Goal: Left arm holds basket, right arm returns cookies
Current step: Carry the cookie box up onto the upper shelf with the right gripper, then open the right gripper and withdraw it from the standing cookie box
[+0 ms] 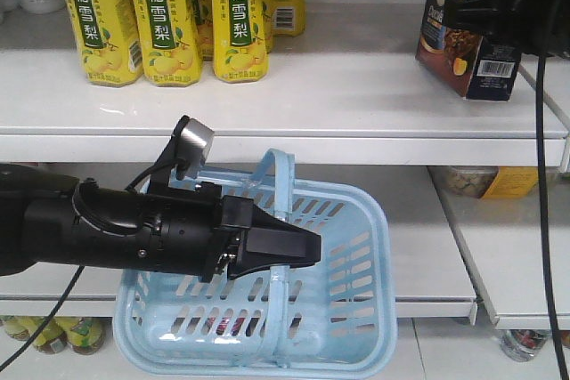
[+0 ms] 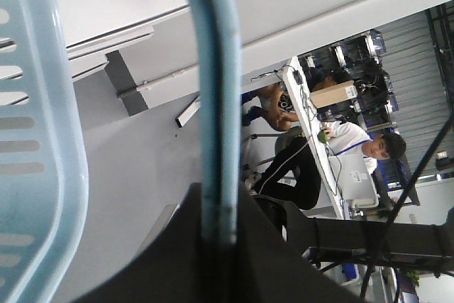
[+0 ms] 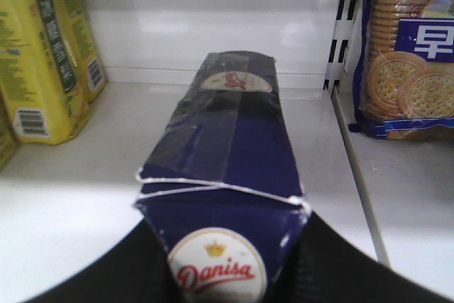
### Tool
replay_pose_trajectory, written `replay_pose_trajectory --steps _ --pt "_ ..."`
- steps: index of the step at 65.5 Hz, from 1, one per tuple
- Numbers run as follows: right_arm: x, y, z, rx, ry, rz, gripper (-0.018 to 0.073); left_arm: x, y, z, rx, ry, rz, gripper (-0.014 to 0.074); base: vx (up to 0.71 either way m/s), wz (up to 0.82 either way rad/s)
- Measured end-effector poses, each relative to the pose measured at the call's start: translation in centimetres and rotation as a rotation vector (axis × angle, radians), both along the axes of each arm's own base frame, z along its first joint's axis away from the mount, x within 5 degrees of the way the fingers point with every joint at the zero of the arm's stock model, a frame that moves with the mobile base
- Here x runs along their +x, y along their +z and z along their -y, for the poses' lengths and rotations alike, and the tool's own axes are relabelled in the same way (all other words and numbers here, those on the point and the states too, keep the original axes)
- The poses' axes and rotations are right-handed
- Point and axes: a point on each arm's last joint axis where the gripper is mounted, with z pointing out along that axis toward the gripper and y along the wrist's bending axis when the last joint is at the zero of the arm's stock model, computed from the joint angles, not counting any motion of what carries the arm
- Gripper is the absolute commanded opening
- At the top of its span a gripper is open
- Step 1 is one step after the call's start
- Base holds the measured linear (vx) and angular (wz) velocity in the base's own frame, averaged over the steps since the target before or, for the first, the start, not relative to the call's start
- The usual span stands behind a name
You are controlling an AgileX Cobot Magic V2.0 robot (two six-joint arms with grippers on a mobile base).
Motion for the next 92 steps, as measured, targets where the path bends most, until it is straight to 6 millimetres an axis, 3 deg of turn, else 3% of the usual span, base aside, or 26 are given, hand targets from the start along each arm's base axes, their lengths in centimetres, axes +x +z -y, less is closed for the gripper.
replay_pose_trajectory --steps 13,26,39,63,77,92 --pt "2.1 -1.6 0.8 0.041 -0.047 -0.029 0.0218 0.0 0.0 0.0 0.0 0.0 0.0 -0.0003 0.0 0.0" --pt "2.3 -2.0 0.8 0.024 -0.043 -0.039 0.0424 0.0 0.0 0.0 0.0 0.0 0.0 -0.0003 0.0 0.0" --pt "2.5 -2.3 0.8 0.001 -0.042 -0.055 0.0566 0.0 0.0 0.0 0.0 0.0 0.0 -0.0003 0.0 0.0" --pt "1.3 -1.5 1.0 0.031 -0.057 -0.063 0.058 0.0 0.0 0.0 0.0 0.0 0.0 -0.0003 0.0 0.0" --pt "-0.2 -1.1 -0.3 -0.04 -0.008 -0.092 0.058 0.0 0.0 0.0 0.0 0.0 0.0 -0.0003 0.0 0.0" --pt "-1.4 -1.0 0.4 -0.061 -0.064 -0.167 0.058 0.0 0.0 0.0 0.0 0.0 0.0 -0.0003 0.0 0.0"
